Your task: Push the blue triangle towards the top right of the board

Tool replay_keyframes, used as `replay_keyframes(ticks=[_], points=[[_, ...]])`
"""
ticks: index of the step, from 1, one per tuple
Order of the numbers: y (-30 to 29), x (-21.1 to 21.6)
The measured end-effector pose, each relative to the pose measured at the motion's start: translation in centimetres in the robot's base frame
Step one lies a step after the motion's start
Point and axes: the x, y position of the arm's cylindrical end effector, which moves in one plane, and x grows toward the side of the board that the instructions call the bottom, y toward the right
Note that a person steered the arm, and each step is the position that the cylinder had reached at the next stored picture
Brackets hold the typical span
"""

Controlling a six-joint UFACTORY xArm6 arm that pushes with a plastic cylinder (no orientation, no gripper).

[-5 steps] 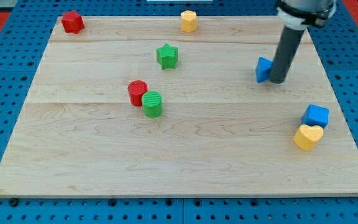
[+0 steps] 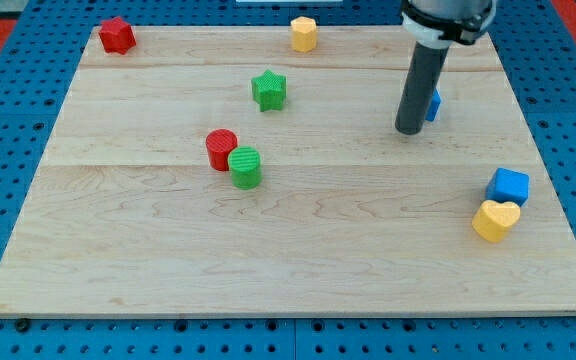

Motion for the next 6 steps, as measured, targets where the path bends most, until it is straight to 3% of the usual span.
replay_keyframes(ticks=[2,4,6], points=[[1.2,-5.4],[3.0,-1.2],[3.5,-7.7]])
